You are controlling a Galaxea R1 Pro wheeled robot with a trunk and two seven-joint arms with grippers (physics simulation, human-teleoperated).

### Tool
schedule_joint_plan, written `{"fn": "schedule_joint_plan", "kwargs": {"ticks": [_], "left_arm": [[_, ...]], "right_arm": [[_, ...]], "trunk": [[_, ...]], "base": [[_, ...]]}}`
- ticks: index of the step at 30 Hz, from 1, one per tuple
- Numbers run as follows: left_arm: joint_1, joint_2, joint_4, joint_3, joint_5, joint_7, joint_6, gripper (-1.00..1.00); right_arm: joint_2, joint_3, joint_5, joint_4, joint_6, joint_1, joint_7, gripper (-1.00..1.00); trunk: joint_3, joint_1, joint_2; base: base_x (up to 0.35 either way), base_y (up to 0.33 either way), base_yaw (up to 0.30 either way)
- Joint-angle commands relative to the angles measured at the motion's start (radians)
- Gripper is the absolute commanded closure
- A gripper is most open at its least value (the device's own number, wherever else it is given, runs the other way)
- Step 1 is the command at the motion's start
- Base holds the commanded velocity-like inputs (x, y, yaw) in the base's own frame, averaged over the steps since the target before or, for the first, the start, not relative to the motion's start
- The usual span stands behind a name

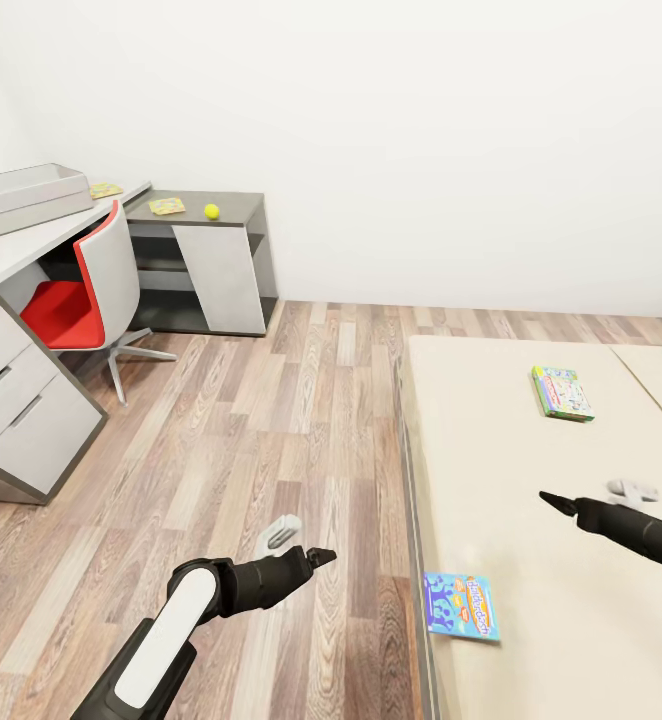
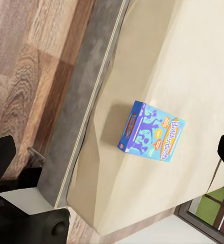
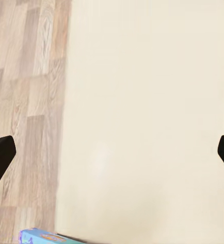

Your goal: Put all the toys in the child's room - the three board games (two on the bed and one on the table), the two jigsaw puzzles on the table, and the tennis ball on the table - inside the toy box on the table in the child's room.

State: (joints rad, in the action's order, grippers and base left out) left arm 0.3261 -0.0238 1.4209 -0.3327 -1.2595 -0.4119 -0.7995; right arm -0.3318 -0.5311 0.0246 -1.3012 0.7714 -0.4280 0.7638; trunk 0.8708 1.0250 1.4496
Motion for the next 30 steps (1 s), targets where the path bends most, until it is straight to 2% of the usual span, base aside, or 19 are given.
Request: {"fn": "schedule_joint_plan", "kwargs": {"ticks": [1,5,11,21,30], "left_arm": [[0.001,-0.001,0.001,-0.001,-0.011,-0.010,0.000,-1.00],[0.001,-0.001,0.001,-0.001,-0.010,-0.010,0.001,-1.00],[0.001,-0.001,0.001,0.000,-0.010,-0.010,0.000,-1.00],[0.001,-0.001,0.001,0.000,-0.011,-0.009,0.000,-1.00],[0.001,-0.001,0.001,0.001,-0.011,-0.009,0.000,-1.00]], "right_arm": [[0.001,-0.013,0.003,-0.029,0.008,0.011,0.003,-1.00],[0.005,-0.038,0.003,-0.107,0.010,0.048,0.002,-1.00],[0.007,-0.054,0.004,-0.173,0.034,0.078,0.002,-1.00],[0.007,-0.063,0.005,-0.212,0.092,0.094,0.002,-1.00],[0.008,-0.065,0.005,-0.223,0.108,0.098,0.003,-1.00]], "trunk": [[0.001,0.000,0.000],[0.001,0.000,0.000],[0.001,0.000,0.000],[0.001,0.000,0.000],[0.001,0.000,0.000]], "base": [[0.000,0.000,0.000],[0.000,0.002,0.000],[0.000,0.048,0.000],[0.000,0.188,0.000],[0.000,0.266,0.000]]}}
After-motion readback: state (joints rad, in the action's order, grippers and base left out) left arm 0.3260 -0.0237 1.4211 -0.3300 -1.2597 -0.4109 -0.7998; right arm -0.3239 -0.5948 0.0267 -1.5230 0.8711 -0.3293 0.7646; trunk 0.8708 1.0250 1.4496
